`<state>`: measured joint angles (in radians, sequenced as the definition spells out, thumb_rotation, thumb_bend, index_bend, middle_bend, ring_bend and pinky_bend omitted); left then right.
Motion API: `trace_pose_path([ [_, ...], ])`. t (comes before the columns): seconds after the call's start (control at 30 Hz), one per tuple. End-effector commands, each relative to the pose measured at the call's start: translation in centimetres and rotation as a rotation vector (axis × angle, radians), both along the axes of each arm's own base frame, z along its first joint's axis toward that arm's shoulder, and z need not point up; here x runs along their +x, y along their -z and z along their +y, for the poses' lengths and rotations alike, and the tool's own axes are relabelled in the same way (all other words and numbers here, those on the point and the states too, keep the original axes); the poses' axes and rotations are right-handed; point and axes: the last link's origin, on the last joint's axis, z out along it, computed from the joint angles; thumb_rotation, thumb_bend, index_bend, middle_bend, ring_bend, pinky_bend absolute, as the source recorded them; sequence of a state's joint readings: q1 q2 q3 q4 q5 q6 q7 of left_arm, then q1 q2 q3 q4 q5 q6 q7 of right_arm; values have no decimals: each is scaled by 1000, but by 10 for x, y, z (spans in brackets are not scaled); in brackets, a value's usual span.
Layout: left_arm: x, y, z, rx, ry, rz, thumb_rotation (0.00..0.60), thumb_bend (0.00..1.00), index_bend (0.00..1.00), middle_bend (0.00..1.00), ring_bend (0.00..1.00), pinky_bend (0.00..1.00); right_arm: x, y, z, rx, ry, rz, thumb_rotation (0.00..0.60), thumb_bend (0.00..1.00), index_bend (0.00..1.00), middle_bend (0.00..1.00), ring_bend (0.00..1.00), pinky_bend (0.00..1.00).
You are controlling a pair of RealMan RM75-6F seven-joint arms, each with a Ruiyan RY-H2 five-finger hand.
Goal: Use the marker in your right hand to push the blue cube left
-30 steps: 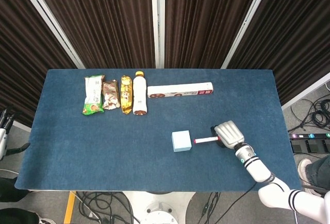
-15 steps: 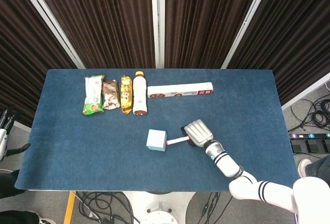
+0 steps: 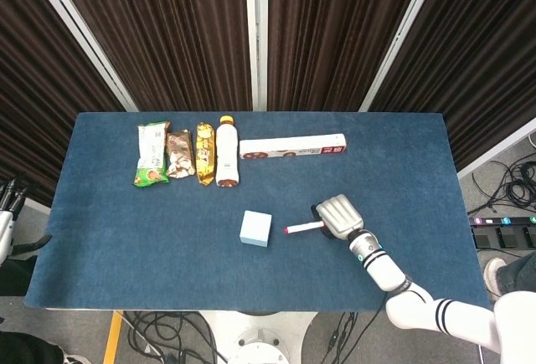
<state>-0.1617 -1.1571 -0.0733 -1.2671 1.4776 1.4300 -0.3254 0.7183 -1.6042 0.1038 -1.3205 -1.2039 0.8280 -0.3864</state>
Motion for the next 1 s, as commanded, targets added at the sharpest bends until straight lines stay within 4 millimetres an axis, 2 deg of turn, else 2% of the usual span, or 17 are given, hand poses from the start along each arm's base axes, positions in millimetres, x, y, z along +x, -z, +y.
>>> trace_pose_path([
  [0.03,0,-1,1,2,1,0,600,40,185,107,13,102,5,4,0,6,-3,-6,600,327,627,621,974,1000],
  [0.2,-2,-4,0,4,-7,3,600,41,185,107,14,101,20,16,-5,12,-13,-17,600,326,602,622,975,1000],
  [0.53,-10,-10,-3,17,-20,-7,600,41,185,107,14,102,62,46,-16,37,-40,-23,600,326,639,624,978,1000],
  [0.8,-13,-11,-5,16,-25,-9,600,41,185,106,14,101,93,58,-18,37,-65,-45,600,327,650,624,978,1000],
  [0.9,-14,-11,-5,16,-27,-10,600,41,185,107,14,102,98,60,-18,36,-70,-42,600,328,647,625,977,1000],
  [1.0,-15,-12,-4,16,-28,-8,600,41,185,107,14,102,94,60,-18,32,-62,-27,600,328,638,625,978,1000],
])
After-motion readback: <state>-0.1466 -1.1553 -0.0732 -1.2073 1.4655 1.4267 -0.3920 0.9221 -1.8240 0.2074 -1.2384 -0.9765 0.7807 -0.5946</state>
